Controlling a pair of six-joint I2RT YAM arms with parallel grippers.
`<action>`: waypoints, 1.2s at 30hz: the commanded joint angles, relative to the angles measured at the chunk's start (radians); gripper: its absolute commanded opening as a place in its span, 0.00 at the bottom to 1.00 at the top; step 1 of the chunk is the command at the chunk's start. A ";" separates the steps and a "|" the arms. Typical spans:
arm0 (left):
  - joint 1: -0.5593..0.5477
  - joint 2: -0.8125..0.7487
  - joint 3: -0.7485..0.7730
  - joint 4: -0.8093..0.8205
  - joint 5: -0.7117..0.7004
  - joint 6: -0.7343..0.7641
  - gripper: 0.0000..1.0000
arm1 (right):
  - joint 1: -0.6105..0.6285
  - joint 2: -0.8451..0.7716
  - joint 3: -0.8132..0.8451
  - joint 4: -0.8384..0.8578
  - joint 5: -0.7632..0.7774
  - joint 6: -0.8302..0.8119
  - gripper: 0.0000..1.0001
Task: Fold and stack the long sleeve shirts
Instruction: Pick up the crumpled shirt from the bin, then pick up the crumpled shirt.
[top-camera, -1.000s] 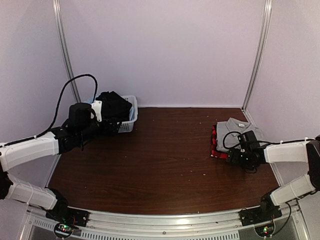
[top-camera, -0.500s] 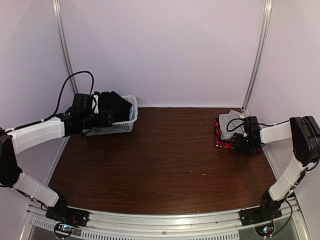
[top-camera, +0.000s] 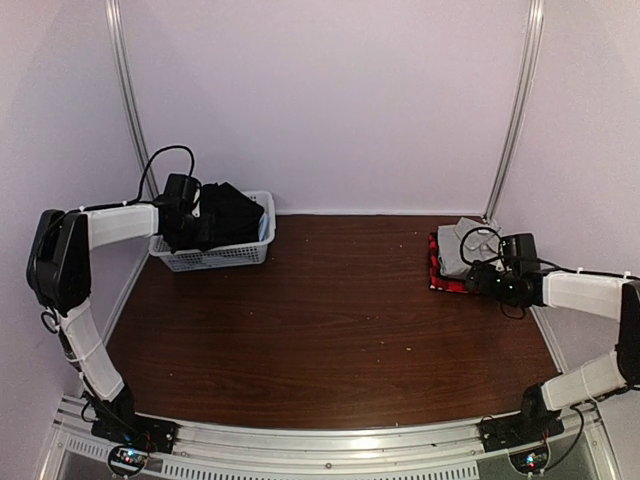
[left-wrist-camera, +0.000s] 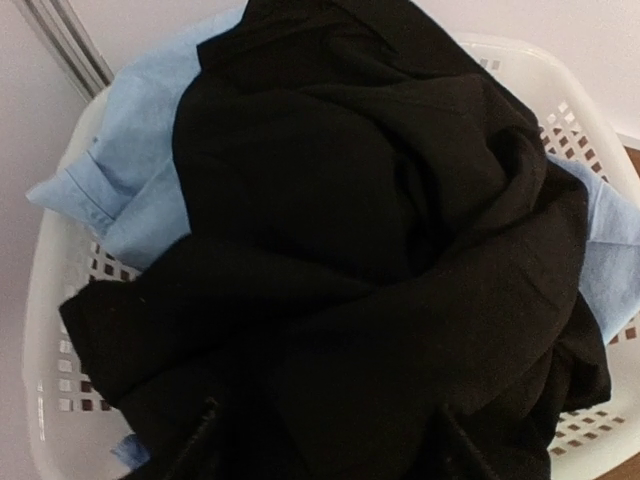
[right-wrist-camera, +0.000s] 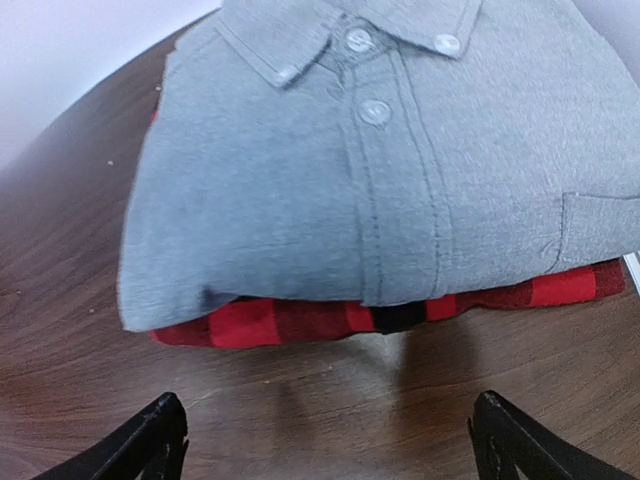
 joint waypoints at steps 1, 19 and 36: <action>0.000 0.045 0.074 -0.036 0.040 0.052 0.56 | 0.032 -0.094 0.007 -0.069 -0.019 0.004 1.00; -0.345 -0.442 0.136 0.305 0.813 -0.102 0.00 | 0.161 -0.292 0.063 -0.032 -0.178 -0.005 1.00; -0.568 -0.280 0.118 0.360 0.762 -0.184 0.00 | 0.232 -0.423 0.003 0.087 -0.524 -0.081 1.00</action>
